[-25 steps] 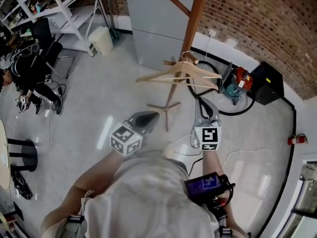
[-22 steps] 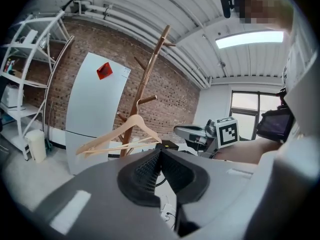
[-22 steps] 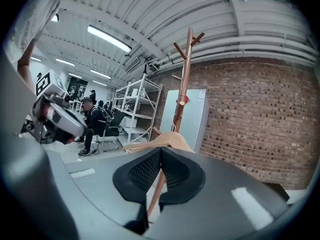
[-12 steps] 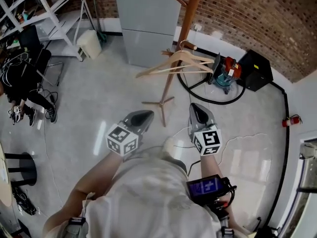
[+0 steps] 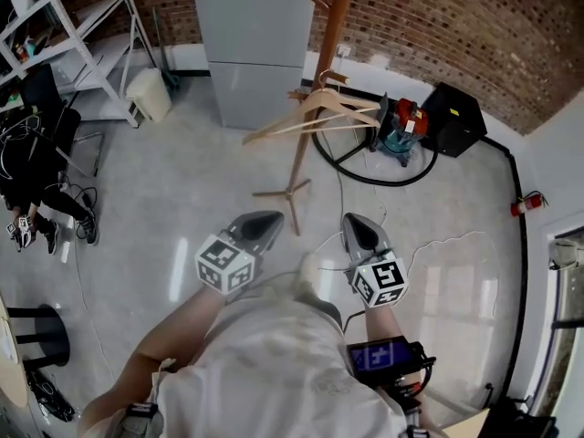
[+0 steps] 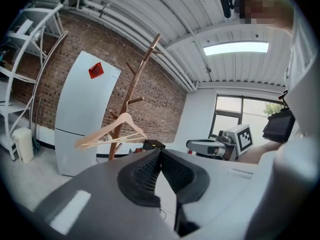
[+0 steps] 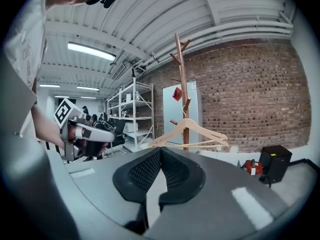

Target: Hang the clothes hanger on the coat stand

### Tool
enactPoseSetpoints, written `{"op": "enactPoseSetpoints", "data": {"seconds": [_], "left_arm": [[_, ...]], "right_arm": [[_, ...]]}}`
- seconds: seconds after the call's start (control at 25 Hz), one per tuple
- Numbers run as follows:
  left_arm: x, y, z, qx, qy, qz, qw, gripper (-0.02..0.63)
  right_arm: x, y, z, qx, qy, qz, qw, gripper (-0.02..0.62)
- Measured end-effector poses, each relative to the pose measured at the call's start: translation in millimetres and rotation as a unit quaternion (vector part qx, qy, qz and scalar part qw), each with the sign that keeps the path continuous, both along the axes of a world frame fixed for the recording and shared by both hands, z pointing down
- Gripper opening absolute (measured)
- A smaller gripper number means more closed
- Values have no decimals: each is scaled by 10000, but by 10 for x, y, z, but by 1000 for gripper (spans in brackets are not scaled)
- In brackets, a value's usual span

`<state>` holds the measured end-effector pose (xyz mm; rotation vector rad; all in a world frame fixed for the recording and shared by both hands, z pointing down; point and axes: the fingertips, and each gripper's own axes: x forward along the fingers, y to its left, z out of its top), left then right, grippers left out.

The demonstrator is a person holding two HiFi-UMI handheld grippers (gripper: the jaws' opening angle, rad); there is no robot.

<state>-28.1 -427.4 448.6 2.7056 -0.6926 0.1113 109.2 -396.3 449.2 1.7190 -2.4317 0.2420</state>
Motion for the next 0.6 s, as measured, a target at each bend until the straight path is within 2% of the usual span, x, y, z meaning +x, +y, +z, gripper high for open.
{"op": "enactPoseSetpoints", "data": {"seconds": [0.16, 0.32, 0.6], "left_arm": [[-11, 150, 40, -106, -21, 152, 9998, 2], [40, 110, -55, 45, 59, 215, 9997, 2], [71, 203, -9, 33, 61, 283, 9996, 2]], "right_arm": [[-114, 267, 30, -105, -66, -18, 9999, 12], [-143, 237, -112, 79, -27, -92, 9999, 12], [-160, 352, -92, 122, -30, -147, 9998, 12]]}}
